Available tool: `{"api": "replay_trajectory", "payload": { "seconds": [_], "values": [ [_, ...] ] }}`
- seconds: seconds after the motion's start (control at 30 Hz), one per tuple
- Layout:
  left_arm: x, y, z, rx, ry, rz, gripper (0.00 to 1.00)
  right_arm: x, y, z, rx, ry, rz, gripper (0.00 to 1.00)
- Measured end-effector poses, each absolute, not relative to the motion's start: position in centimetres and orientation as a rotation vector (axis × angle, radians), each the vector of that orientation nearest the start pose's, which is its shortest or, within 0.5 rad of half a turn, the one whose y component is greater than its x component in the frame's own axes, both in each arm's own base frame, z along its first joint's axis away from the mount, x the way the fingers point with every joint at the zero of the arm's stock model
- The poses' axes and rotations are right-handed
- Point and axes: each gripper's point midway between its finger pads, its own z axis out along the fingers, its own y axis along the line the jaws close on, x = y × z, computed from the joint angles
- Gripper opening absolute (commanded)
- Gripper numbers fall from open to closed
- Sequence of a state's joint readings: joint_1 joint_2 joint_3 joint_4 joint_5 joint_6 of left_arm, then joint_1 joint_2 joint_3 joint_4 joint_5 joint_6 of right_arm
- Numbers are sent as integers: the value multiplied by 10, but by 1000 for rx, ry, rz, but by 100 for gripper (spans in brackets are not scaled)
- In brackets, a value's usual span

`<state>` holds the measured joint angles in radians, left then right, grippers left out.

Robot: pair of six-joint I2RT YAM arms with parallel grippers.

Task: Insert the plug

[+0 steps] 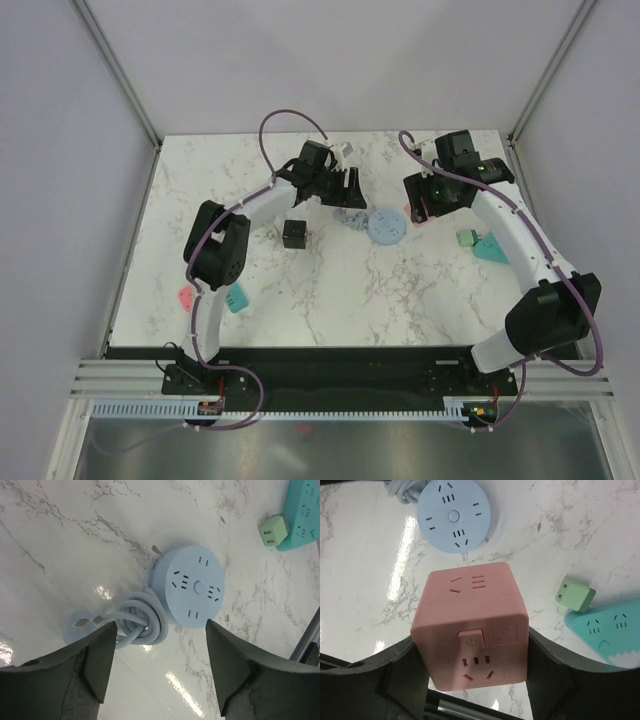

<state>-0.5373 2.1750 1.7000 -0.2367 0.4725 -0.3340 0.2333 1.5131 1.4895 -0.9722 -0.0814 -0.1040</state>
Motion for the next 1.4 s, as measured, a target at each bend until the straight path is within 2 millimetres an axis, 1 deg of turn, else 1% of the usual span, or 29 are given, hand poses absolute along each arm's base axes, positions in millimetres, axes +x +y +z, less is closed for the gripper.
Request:
{"api": "replay_trajectory", "payload": {
  "seconds": [0.07,0.2,0.23,0.27,0.3,0.4,0.43,0.5,0.53,0.57,0.63,0.73,0.8,0.83,0.93,1.0,1.23,1.4],
  "values": [
    [436,-360,107,493,2316,-963,88,339,98,187,-497,2573,159,0],
    [433,-347,138,455,2284,-920,89,337,109,160,-559,2662,162,0],
    [430,-341,149,429,2277,-912,93,337,112,154,-579,2686,162,0],
    [425,-331,159,381,2282,-909,96,338,114,150,-595,2704,161,0],
    [421,-323,167,339,2287,-918,96,338,116,147,-608,2718,161,0],
    [412,-277,188,136,2312,-939,95,348,122,140,-639,2748,160,0],
    [407,-262,191,82,2318,-943,95,351,123,138,-645,2753,159,0],
    [396,-234,192,-3,2333,-931,97,356,125,134,-655,2761,157,0],
    [389,-227,189,-24,2345,-927,100,357,126,133,-662,2765,158,0],
    [377,-222,185,-30,2361,-925,100,358,127,130,-668,2773,162,0],
    [351,-220,176,-14,2398,-928,100,357,128,126,-678,2789,166,0],
    [318,-216,161,36,2450,-918,100,359,132,122,-697,2805,164,0],
    [303,-212,153,81,2475,-912,100,362,137,120,-718,2800,158,0],
    [299,-211,151,97,2480,-908,100,364,140,120,-727,2794,153,0],
    [294,-208,152,137,2476,-900,100,368,146,117,-748,2784,145,0],
    [293,-207,158,158,2451,-896,100,370,148,114,-754,2784,142,0],
    [289,-204,181,204,2368,-894,100,372,145,96,-752,2825,109,0],
    [288,-203,186,218,2348,-887,100,373,141,94,-749,2829,82,0]
  ]
}}
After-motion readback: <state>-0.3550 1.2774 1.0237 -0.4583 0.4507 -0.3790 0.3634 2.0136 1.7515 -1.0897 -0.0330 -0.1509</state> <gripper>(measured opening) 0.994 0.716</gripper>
